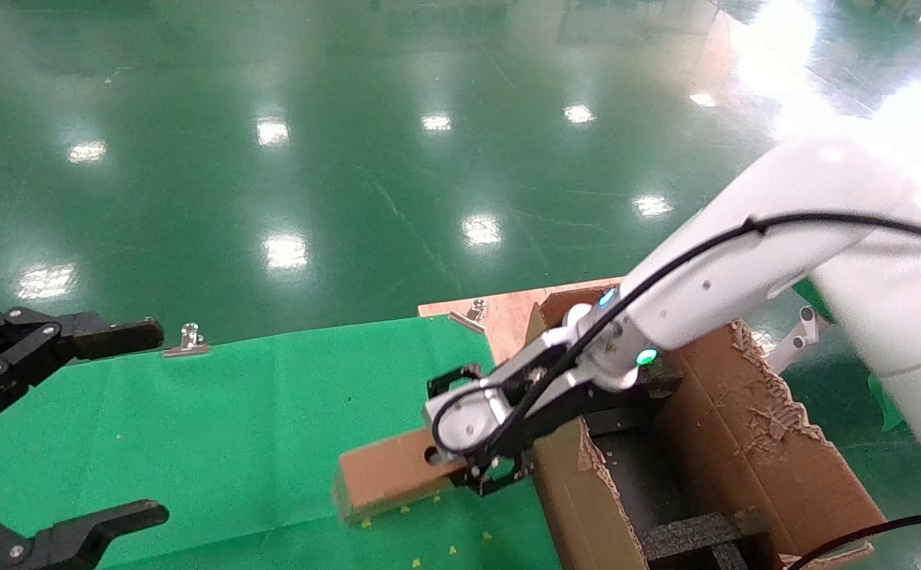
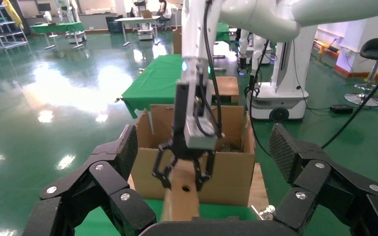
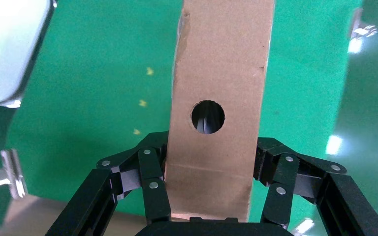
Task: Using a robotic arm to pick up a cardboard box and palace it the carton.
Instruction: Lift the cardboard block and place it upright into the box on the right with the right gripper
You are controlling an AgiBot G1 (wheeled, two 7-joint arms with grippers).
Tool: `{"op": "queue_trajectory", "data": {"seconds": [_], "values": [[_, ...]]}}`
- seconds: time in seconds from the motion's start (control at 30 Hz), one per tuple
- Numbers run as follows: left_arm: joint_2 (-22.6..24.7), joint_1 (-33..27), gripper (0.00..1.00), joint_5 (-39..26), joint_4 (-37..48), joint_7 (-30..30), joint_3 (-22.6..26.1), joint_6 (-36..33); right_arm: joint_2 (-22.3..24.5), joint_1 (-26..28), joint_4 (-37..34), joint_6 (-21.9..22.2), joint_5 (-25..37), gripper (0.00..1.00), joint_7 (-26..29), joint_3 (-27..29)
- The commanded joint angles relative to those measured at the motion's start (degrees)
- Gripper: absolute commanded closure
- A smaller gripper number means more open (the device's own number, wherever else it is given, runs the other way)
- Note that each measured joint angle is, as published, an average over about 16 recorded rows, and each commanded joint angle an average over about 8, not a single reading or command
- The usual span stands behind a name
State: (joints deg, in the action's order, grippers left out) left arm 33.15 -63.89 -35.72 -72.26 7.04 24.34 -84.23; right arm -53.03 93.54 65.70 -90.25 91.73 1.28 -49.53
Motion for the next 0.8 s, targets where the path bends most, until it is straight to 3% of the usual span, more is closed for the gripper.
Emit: {"op": "queue_trajectory", "data": {"seconds": [0.03,0.5,0.8], "values": [[0.00,0.00,0.00,0.00,0.00,0.00,0.00,0.00,0.01,1.45,-0.73,-0.52,-0.70,1.00,-0.79,-0.10],[0.00,-0.01,0.00,0.01,0.00,-0.01,0.01,0.00,2.95,23.11,-14.14,-1.17,-12.08,1.00,-11.71,-11.18],[0.00,-0.01,0.00,0.01,0.00,-0.01,0.02,0.00,4.78,30.30,-19.27,-1.20,-17.92,1.00,-14.31,-19.07]]}}
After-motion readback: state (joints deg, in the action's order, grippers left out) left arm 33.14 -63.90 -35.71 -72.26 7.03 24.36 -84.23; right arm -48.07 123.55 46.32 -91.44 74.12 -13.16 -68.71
